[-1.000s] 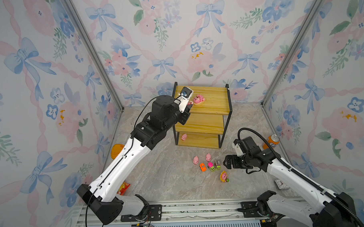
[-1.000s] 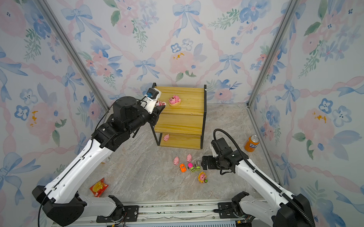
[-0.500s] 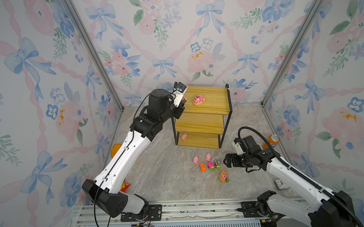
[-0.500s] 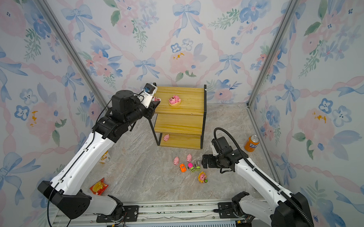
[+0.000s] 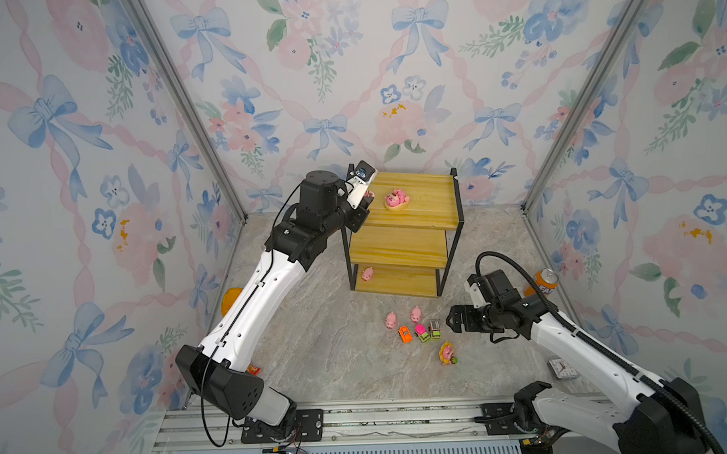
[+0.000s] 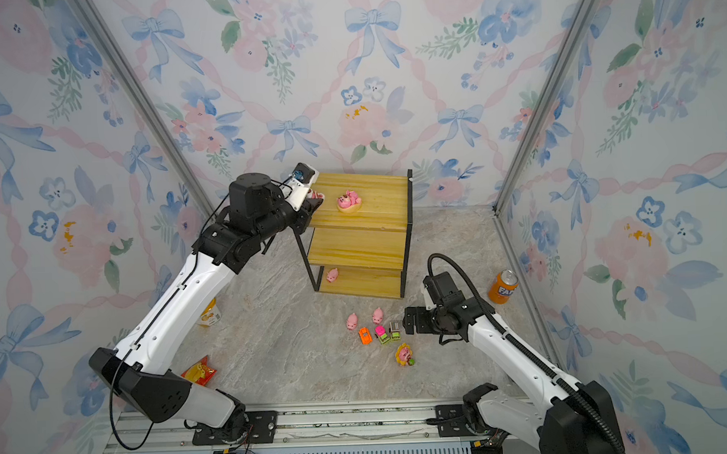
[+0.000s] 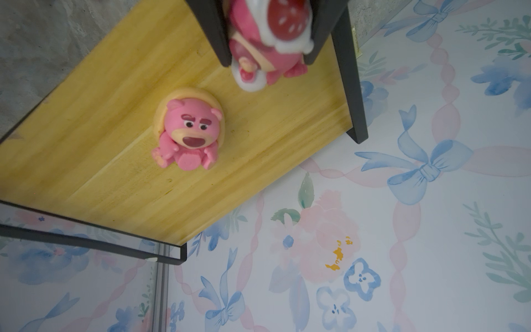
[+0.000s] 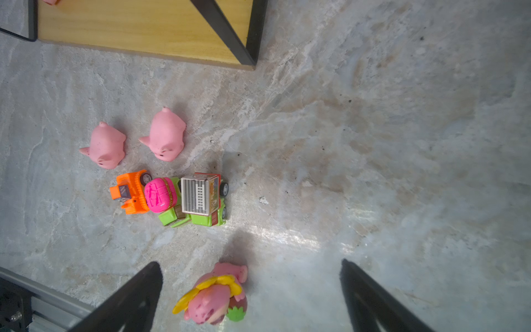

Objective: Place and organize the plastic toys onto the shelf
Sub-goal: 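Carry the pink bear over the top shelf beside the donut figurine with the left gripper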

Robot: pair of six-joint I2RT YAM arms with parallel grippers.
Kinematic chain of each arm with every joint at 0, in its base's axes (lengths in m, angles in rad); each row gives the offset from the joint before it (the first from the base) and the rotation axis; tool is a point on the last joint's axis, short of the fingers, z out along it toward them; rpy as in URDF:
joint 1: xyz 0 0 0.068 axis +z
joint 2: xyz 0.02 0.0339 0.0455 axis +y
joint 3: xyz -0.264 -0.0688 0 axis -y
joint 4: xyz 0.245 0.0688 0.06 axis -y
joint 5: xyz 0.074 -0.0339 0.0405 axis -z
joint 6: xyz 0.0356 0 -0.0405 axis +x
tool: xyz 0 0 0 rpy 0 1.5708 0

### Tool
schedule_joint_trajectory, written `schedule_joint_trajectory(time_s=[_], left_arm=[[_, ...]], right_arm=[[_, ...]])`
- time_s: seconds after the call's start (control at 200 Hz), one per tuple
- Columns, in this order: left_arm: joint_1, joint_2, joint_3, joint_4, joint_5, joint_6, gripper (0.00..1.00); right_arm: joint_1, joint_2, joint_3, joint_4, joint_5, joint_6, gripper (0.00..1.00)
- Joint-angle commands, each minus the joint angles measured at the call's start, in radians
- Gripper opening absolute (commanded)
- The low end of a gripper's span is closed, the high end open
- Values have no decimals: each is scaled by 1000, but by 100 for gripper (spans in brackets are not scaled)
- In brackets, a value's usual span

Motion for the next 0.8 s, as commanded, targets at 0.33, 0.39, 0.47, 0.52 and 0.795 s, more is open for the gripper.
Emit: schedule_joint_trajectory(time_s=[0.33,0.39,0.47,0.52,0.795], left_arm=[[28,45,32,10,79,80,23],[31,47,36,9,86,91,23],[39,51,43,9,97,102,23],[41,53,47,10,106,107,23],[53,57,53,8,125,129,24]], right_arm=[[-40,-4,-17,-6,-8,-13,99],[-42,-4,-18,-2,-7,-6,98],[-42,-3,-20,2,-8,0,98],[-42,-2,-18,4,-8,1,98],[-41,-4,-13,-1,-8,-2,98]])
